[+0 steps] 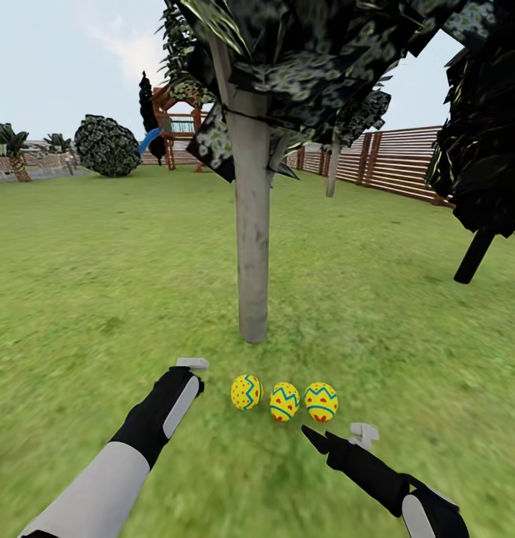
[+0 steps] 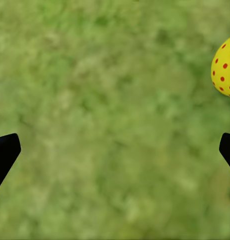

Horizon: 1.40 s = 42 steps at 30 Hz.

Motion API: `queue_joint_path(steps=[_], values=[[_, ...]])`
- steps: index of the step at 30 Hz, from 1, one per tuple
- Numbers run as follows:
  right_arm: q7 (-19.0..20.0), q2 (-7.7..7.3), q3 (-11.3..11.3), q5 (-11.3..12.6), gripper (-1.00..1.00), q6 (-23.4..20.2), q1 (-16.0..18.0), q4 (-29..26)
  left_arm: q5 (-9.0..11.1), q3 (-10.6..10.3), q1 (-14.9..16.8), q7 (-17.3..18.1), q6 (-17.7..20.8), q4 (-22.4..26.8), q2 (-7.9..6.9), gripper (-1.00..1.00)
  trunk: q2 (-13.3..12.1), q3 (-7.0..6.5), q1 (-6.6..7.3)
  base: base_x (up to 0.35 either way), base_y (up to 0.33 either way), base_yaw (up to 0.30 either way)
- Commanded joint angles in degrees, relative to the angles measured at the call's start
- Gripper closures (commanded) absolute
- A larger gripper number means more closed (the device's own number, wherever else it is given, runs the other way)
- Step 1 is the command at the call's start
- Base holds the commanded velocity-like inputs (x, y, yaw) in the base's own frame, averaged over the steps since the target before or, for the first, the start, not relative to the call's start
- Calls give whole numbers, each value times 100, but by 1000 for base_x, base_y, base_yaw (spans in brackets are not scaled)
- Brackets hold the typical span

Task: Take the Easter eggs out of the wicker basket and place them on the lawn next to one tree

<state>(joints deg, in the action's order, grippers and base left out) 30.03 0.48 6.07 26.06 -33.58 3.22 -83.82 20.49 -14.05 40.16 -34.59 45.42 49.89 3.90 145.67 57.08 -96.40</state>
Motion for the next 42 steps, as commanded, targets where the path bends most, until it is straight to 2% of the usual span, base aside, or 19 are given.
queue_joint_path(steps=[1, 21, 42], values=[[12, 5, 13, 28, -100, -44, 3, -3, 63, -16, 3, -53, 10, 4, -3, -100, 1, -17, 4, 0, 0, 10], [15, 9, 0, 38, -100, -23, 3, -4, 38, -63, 1, -83, 3, 3, -1, -100, -26, -523, 55, 0, 0, 0], [7, 11, -22, 29, -100, -64, 3, -4, 22, -64, 0, -90, 3, 3, 5, -100, -54, -923, 109, 0, 0, -80]])
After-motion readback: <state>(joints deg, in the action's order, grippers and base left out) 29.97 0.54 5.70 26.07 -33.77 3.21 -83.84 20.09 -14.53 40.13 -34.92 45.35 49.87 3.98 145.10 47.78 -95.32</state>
